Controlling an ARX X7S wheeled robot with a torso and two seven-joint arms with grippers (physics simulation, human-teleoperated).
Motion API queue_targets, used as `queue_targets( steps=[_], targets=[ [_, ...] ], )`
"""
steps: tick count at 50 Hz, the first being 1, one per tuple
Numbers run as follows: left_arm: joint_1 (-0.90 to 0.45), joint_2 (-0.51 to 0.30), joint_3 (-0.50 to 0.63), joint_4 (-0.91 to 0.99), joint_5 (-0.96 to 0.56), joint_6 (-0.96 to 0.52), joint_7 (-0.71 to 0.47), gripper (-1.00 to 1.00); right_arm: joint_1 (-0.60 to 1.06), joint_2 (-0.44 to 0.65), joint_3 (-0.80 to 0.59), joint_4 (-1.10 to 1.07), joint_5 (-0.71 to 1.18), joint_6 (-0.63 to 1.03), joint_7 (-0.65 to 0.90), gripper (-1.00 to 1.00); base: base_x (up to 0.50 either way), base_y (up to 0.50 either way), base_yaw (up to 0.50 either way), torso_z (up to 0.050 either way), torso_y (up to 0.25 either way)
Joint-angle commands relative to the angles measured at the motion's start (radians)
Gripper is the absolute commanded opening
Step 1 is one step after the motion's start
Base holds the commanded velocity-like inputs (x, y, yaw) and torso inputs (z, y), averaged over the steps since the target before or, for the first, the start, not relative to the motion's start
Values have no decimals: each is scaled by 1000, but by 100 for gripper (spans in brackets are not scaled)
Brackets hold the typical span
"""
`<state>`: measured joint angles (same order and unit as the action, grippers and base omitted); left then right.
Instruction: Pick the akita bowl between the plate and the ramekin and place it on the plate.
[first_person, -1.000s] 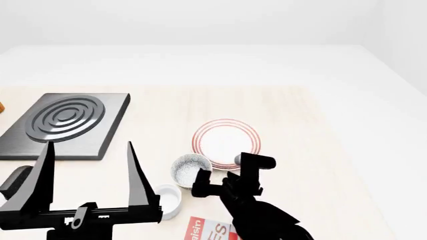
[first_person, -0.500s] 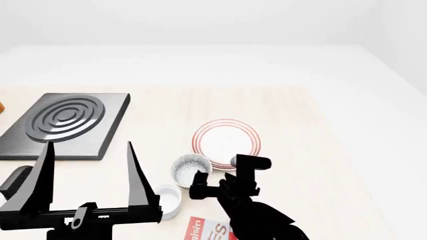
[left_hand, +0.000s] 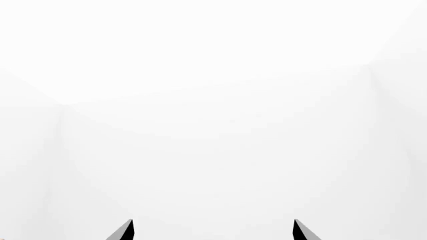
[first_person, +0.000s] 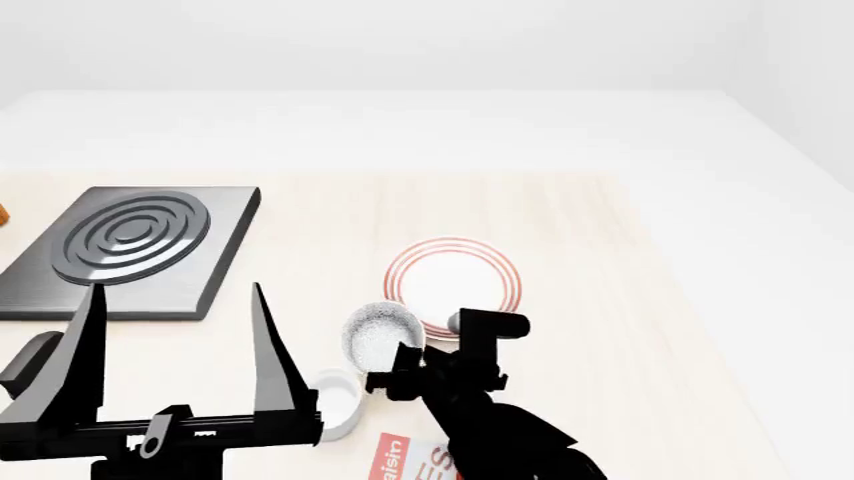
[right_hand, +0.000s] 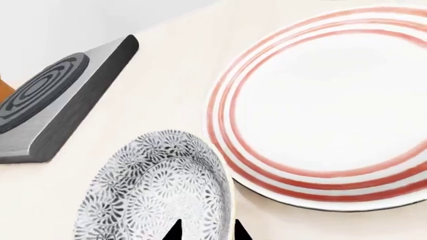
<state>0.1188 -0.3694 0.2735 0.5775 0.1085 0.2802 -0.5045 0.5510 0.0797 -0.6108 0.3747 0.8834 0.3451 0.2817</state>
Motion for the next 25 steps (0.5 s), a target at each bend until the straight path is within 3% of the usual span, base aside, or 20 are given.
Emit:
queue_targets(
  steps=[1,14,25],
  targets=[
    [0,18,-27,3,4,4,27,100,-10,-19,0,13,-12,-2,-5,-100,0,0,0,0,0],
    [-1,13,-30,5,0,4,21,100,-14,9,-10,-85,-28,-40,40,-100,0,0,0,0,0],
    [-1,12,-27,9,0,-1,18,100,54,88,-1,-481,-8,-12,120,-100,0,0,0,0,0]
  ],
)
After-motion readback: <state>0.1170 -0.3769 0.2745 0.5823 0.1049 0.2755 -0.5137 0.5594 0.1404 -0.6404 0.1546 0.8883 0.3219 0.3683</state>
